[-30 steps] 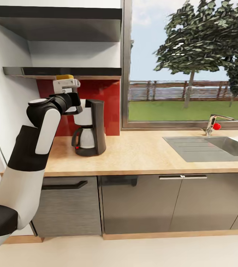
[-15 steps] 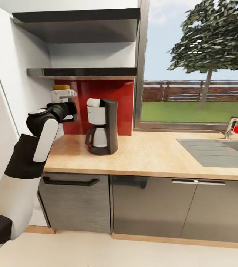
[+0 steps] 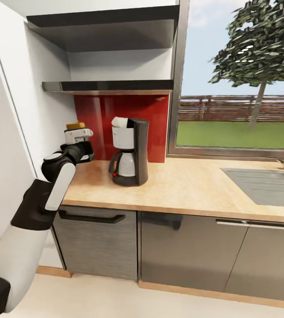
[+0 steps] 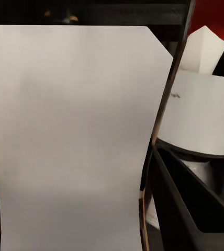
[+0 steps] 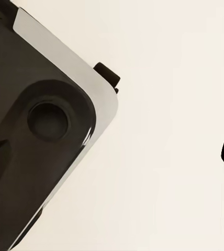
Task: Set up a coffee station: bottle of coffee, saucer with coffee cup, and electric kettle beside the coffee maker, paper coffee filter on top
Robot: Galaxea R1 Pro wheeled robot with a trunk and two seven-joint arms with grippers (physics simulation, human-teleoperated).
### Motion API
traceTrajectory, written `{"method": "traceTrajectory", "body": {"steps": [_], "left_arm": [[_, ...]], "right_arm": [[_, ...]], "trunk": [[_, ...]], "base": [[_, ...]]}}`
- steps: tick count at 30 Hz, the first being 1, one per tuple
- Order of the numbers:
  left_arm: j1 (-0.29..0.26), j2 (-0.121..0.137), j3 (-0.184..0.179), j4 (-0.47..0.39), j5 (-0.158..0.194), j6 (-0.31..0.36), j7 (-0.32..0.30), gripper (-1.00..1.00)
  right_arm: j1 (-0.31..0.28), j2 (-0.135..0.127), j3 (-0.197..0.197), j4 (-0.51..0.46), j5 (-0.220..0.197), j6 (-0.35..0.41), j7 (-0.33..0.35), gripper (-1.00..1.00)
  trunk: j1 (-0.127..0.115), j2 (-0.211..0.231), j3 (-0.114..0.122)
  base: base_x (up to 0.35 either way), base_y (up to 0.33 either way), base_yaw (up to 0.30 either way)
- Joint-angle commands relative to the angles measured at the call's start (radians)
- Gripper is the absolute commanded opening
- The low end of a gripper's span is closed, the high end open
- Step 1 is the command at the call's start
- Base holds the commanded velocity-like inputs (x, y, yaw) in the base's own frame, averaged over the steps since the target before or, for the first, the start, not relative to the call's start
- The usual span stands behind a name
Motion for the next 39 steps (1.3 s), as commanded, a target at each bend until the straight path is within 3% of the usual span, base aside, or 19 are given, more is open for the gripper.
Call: {"method": "traceTrajectory", "body": {"steps": [1, 11, 21, 24, 32, 39], "left_arm": [[0.004, 0.001, -0.002, 0.002, 0.006, -0.004, 0.008, -1.0], [0.064, 0.002, -0.002, 0.052, 0.005, -0.1, 0.003, -1.0], [0.068, 0.002, -0.003, 0.061, 0.005, -0.122, -0.005, -1.0], [0.068, 0.004, -0.003, 0.061, 0.004, -0.123, -0.033, -1.0], [0.068, 0.045, -0.003, 0.062, 0.005, -0.123, -0.072, -1.0], [0.083, 0.054, -0.003, 0.064, 0.002, -0.123, -0.163, -1.0]], "right_arm": [[-0.001, 0.0, 0.004, 0.003, -0.004, -0.007, 0.004, 1.0], [-0.002, -0.001, 0.005, 0.003, -0.004, -0.007, 0.005, 1.0], [-0.002, -0.001, 0.007, 0.003, -0.003, -0.007, 0.004, 1.0], [-0.002, -0.001, 0.007, 0.003, -0.003, -0.007, 0.004, 1.0], [-0.002, -0.002, 0.007, 0.003, -0.003, -0.007, 0.004, 1.0], [-0.001, -0.003, 0.007, 0.003, -0.003, -0.007, 0.005, 1.0]], "trunk": [[0.0, -0.001, -0.001], [0.0, -0.001, -0.001], [0.0, -0.001, -0.001], [0.0, -0.001, -0.001], [0.0, -0.001, -0.001], [0.0, -0.001, -0.001]], "base": [[0.098, 0.0, 0.002], [0.111, 0.0, 0.0], [0.114, 0.014, 0.0], [0.156, 0.122, 0.0], [0.031, 0.024, 0.0], [0.001, 0.001, -0.004]]}}
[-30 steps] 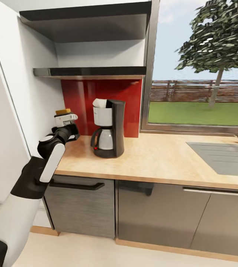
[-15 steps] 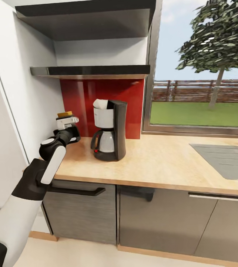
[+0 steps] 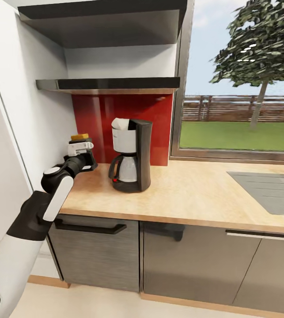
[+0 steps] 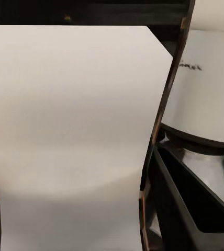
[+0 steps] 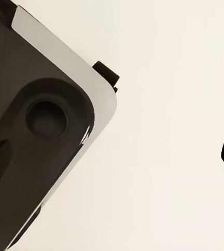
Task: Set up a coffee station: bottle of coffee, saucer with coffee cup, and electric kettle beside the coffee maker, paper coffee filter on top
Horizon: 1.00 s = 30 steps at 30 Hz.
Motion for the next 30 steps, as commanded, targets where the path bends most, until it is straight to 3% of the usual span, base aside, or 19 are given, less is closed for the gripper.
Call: {"method": "traceTrajectory", "body": {"steps": [1, 16, 20, 30], "left_arm": [[0.002, 0.001, -0.002, -0.001, 0.006, 0.003, 0.005, -1.0], [0.009, 0.002, -0.002, 0.0, 0.005, 0.003, 0.001, -1.0], [0.009, 0.002, -0.002, 0.0, 0.005, 0.003, 0.001, -1.0], [0.009, 0.002, -0.002, 0.0, 0.005, 0.003, 0.001, -1.0]], "right_arm": [[-0.001, 0.0, 0.004, 0.003, -0.004, -0.007, 0.004, 1.0], [-0.002, 0.0, 0.005, 0.003, -0.004, -0.01, 0.004, 1.0], [-0.001, -0.001, 0.005, 0.003, -0.004, -0.061, 0.004, 1.0], [-0.002, -0.001, 0.005, 0.003, -0.004, -0.076, 0.004, 1.0]], "trunk": [[0.0, -0.001, -0.001], [0.0, -0.001, -0.001], [0.0, -0.001, -0.001], [0.0, -0.001, -0.001]], "base": [[0.0, 0.0, -0.069], [0.134, 0.028, -0.021], [0.067, 0.001, 0.0], [0.032, 0.0, 0.0]]}}
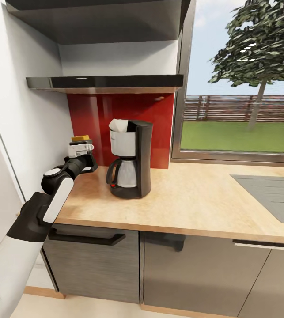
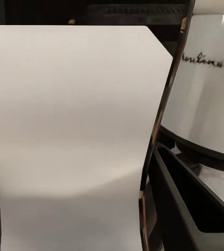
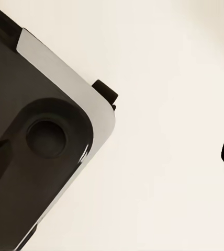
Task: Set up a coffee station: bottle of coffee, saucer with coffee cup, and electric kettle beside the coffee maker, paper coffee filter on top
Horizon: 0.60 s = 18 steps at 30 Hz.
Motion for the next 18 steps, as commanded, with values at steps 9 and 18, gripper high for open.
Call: {"method": "traceTrajectory", "body": {"steps": [9, 18], "left_arm": [[-0.001, 0.001, -0.002, 0.0, 0.009, 0.003, 0.008, -1.0], [-0.001, 0.001, -0.002, -0.001, 0.008, 0.003, 0.008, -1.0]], "right_arm": [[-0.001, 0.0, 0.003, 0.003, -0.004, -0.007, 0.004, 1.0], [-0.001, 0.0, 0.002, 0.003, -0.004, -0.007, 0.004, 1.0]], "trunk": [[0.0, -0.001, -0.001], [0.034, -0.064, -0.029]], "base": [[0.0, 0.0, 0.0], [0.0, 0.0, 0.0]]}}
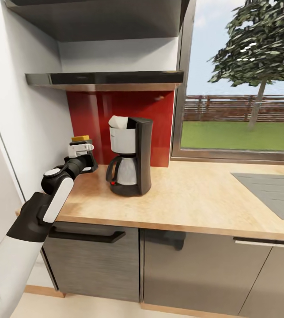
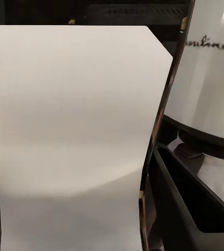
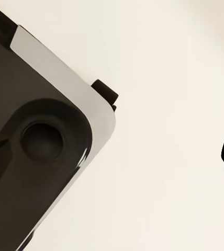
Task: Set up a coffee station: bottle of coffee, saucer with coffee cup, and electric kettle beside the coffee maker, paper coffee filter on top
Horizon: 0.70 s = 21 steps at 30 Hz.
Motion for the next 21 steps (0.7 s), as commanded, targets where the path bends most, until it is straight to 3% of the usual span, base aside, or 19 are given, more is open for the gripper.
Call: {"method": "traceTrajectory", "body": {"steps": [1, 17, 21], "left_arm": [[-0.001, 0.001, -0.002, -0.001, 0.007, 0.003, 0.008, -1.0], [-0.001, 0.001, -0.002, -0.002, 0.007, 0.003, 0.008, -1.0], [-0.001, 0.001, -0.002, -0.002, 0.007, 0.003, 0.008, -1.0]], "right_arm": [[-0.001, 0.0, 0.003, 0.003, -0.004, -0.007, 0.004, 1.0], [-0.001, 0.0, 0.004, 0.003, -0.003, -0.007, 0.004, 1.0], [-0.001, 0.0, 0.006, 0.003, -0.002, -0.007, 0.004, 1.0]], "trunk": [[0.004, -0.008, -0.004], [0.065, -0.12, -0.054], [0.065, -0.12, -0.054]], "base": [[0.0, 0.0, 0.0], [0.0, 0.0, 0.0], [0.0, 0.0, 0.0]]}}
